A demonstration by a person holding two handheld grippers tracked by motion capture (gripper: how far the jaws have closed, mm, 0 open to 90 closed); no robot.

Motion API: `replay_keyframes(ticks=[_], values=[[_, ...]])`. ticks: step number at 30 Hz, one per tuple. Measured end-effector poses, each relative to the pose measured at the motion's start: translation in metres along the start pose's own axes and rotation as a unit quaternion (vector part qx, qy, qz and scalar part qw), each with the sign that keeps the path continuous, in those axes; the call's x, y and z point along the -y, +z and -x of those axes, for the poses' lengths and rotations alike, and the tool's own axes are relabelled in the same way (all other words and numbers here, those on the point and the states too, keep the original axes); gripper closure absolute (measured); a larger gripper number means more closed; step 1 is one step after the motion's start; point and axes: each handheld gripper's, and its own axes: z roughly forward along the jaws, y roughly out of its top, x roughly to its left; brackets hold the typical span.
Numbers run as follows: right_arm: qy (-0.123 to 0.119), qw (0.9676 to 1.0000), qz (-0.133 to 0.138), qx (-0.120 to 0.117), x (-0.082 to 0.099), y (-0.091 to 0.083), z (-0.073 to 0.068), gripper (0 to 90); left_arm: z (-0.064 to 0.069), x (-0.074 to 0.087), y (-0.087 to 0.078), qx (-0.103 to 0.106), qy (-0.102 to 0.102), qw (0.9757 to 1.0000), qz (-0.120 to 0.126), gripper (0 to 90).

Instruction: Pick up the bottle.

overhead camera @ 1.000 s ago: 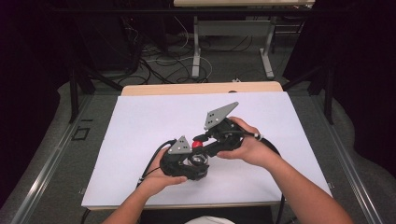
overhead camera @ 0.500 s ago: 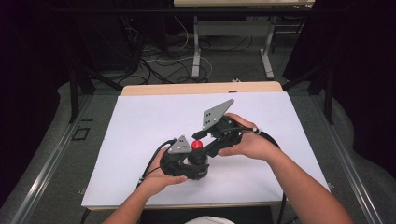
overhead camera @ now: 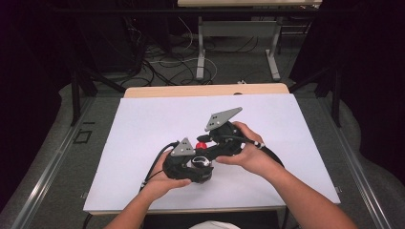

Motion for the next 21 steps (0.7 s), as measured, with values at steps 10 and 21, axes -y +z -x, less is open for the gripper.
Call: replay_keyframes(ticks=[10, 21], values=[[-0.097, 0.9870, -0.028, -0.125, -0.004, 0.001, 0.025, 60.7, 0.002, 0.000, 0.002, 0.011, 0.013, 0.9998, -0.009, 30.0], [-0.118, 0.9866, -0.022, -0.111, -0.007, 0.000, 0.024, 43.6, 0.000, 0.001, 0.003, -0.001, 0.004, 1.0000, 0.002, 30.0]])
